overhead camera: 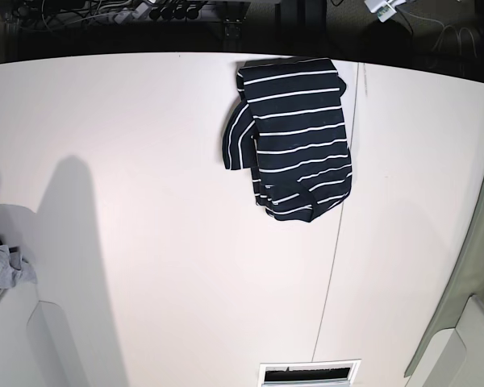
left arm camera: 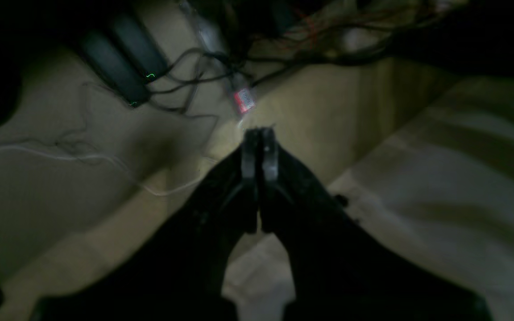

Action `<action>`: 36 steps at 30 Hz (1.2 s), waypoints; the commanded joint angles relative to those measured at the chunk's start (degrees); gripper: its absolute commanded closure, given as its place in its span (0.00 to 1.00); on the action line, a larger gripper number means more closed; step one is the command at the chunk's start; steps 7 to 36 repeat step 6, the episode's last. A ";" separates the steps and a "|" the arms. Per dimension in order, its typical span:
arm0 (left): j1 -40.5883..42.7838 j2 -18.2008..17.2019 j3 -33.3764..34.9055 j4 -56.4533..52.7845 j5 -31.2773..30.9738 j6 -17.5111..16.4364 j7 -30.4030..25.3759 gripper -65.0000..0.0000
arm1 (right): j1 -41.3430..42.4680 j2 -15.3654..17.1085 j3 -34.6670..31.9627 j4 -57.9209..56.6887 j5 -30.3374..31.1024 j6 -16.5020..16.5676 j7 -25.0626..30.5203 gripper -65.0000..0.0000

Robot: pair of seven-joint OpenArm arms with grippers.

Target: Layout the t-shirt on the table in an organized manner, then fold the t-shirt properly

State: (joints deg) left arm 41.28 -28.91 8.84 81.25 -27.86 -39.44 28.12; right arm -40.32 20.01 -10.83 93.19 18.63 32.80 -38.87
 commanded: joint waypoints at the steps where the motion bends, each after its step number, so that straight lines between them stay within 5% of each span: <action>1: -0.61 0.52 1.36 -2.12 1.07 -0.56 -2.14 1.00 | -0.50 0.13 -0.57 -1.20 0.20 0.39 2.19 1.00; 6: -7.93 5.84 5.73 -16.00 4.22 0.02 -9.62 1.00 | 2.21 -0.20 -1.97 -10.75 -1.95 0.42 8.48 1.00; 36: -7.93 5.84 5.73 -16.00 4.22 0.02 -9.62 1.00 | 2.21 -0.20 -1.97 -10.75 -1.95 0.42 8.48 1.00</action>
